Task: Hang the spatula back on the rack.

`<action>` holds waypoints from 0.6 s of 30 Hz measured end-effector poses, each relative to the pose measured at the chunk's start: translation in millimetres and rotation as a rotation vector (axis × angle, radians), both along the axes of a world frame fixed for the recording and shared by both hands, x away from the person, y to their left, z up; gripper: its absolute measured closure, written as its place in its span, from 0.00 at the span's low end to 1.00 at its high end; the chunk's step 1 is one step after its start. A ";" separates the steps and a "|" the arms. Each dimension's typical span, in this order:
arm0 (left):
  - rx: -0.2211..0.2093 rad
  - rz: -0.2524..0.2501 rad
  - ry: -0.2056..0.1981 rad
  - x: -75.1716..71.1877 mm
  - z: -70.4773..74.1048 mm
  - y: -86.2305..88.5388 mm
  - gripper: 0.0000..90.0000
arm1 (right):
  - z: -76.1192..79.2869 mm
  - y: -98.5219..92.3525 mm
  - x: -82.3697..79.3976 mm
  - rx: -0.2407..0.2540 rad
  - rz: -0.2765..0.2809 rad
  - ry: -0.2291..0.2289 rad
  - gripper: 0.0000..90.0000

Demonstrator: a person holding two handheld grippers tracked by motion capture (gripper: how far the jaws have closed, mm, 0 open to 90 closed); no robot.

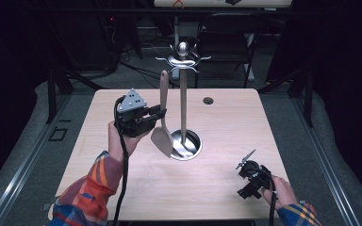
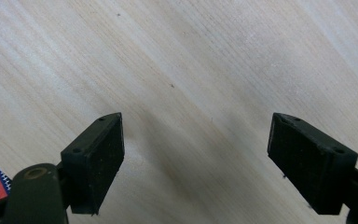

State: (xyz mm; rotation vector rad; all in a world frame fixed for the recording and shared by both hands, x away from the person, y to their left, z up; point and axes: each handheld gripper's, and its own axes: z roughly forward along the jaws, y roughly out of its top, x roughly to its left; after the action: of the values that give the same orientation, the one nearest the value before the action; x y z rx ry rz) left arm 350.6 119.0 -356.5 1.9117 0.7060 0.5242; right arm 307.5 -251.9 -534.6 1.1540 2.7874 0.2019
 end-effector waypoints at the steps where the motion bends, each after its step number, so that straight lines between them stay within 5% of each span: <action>1: 0.000 0.002 0.004 0.7 0.1 -0.4 0.86 | -0.8 0.2 -0.7 0.009 -0.008 -0.006 0.20; 18: 0.007 0.008 0.019 5.5 0.8 -6.5 0.86 | -0.4 -0.2 -0.4 0.007 -0.007 -0.005 0.20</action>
State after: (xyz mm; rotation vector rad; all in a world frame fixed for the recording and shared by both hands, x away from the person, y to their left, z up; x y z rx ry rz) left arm 356.1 112.5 -355.7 1.9238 0.7252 0.5150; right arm 307.1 -252.1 -535.0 1.1631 2.7797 0.2144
